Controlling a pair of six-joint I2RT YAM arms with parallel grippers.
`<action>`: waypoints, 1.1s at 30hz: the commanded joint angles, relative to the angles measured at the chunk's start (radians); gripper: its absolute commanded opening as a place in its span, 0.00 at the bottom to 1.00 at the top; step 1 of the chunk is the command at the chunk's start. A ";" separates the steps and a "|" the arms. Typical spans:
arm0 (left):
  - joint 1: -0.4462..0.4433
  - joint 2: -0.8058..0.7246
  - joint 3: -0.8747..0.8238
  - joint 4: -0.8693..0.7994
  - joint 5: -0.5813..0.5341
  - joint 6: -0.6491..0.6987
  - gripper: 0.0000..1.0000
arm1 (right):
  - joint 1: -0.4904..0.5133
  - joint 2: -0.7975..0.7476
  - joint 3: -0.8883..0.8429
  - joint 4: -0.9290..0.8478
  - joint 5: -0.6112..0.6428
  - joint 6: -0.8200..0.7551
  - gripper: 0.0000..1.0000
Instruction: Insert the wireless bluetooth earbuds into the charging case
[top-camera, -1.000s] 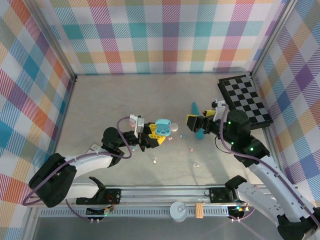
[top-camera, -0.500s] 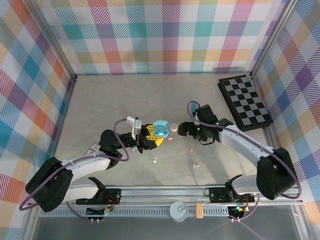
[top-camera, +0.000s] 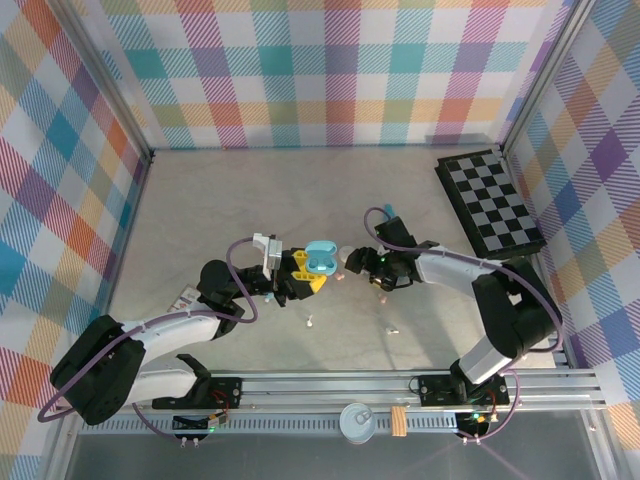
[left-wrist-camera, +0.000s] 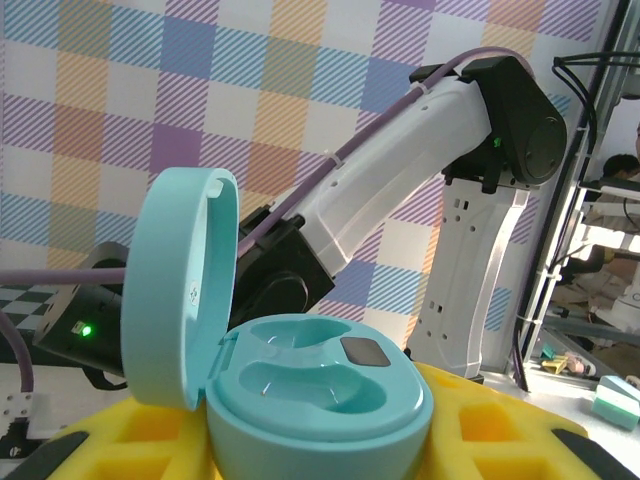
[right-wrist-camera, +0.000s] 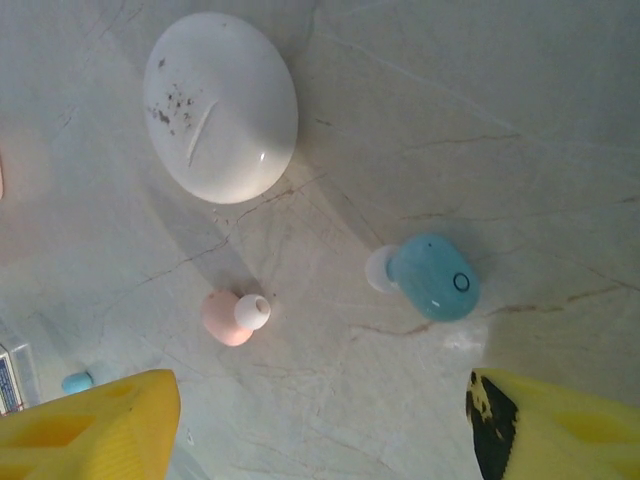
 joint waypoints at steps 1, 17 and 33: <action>0.008 -0.018 -0.007 0.051 0.001 0.017 0.28 | 0.008 0.032 0.028 0.042 -0.014 0.040 0.75; 0.009 -0.025 -0.014 0.045 -0.002 0.022 0.28 | -0.011 0.171 0.209 -0.066 0.071 -0.048 0.69; 0.033 -0.025 -0.022 0.045 0.007 0.026 0.28 | -0.024 0.180 0.302 -0.185 0.167 -0.156 0.59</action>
